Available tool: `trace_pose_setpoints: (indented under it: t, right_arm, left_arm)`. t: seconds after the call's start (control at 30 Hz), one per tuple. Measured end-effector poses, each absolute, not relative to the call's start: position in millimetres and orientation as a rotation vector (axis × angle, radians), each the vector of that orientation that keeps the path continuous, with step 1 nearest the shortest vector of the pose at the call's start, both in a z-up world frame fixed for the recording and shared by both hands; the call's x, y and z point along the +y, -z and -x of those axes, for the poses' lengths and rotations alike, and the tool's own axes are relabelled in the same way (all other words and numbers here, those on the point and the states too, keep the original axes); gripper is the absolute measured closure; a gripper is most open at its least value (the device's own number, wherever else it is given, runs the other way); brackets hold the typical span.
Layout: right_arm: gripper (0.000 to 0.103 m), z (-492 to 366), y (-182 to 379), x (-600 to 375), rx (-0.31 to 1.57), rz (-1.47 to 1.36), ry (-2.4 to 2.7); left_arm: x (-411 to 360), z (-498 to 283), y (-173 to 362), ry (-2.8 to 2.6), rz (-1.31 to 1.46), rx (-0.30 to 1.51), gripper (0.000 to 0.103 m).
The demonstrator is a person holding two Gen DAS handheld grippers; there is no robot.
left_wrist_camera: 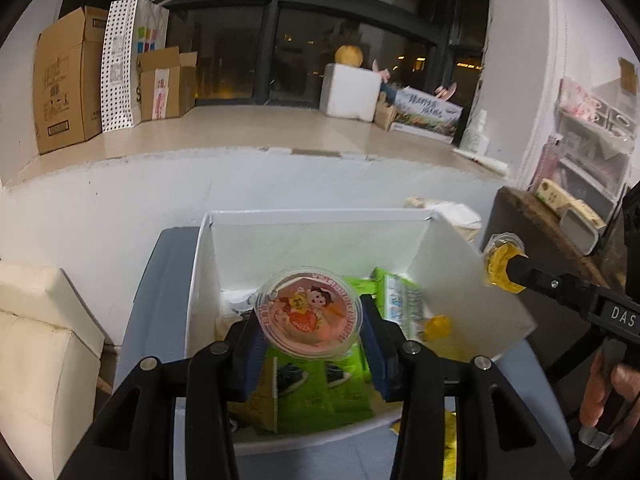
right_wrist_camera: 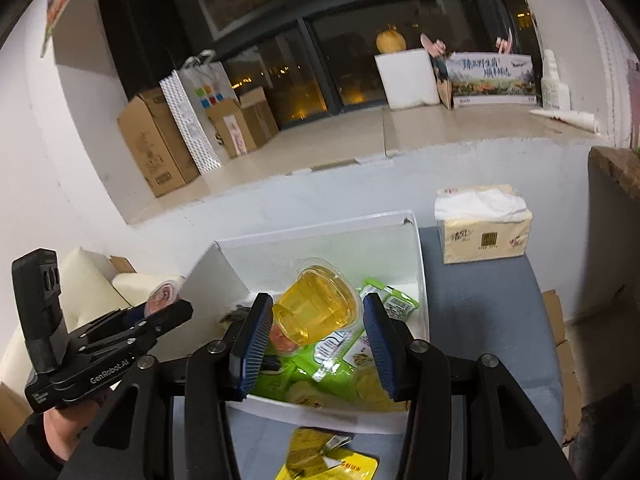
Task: Organize snacks
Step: 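Lower both held jelly cups into the white box and open both tools, then grasp the yellow-wrapped pack with the right tool while the left grasps the yellow snack bag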
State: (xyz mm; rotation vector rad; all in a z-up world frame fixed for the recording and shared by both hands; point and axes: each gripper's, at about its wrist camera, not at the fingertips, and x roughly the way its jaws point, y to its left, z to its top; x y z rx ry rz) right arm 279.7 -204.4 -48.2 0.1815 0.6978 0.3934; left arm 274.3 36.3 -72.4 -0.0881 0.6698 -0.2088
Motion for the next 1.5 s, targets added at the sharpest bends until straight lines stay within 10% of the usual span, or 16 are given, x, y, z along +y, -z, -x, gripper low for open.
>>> trace_pose_setpoints:
  t: [0.07, 0.13, 0.9, 1.5]
  right_arm:
    - [0.048, -286.2, 55.9, -204.3, 0.714, -0.168, -0.366]
    - [0.010, -289.2, 60.7, -207.7, 0.731, -0.180, -0.338]
    - [0.000, -152.1, 111.4, -197.6, 0.751, 0.008, -0.392]
    - [0.004, -230.1, 175.3, -139.8, 0.930, 0.101, -0.357]
  left_arm:
    - [38.1, -281.8, 82.2, 0.202, 0.092, 0.710, 0.030]
    - [42.3, -282.3, 88.4, 0.194, 0.115, 0.717, 0.000]
    - [27.1, -121.4, 95.2, 0.216, 0.094, 0.687, 0.000]
    - [46.7, -66.1, 120.7, 0.185, 0.152, 0.739, 0.000]
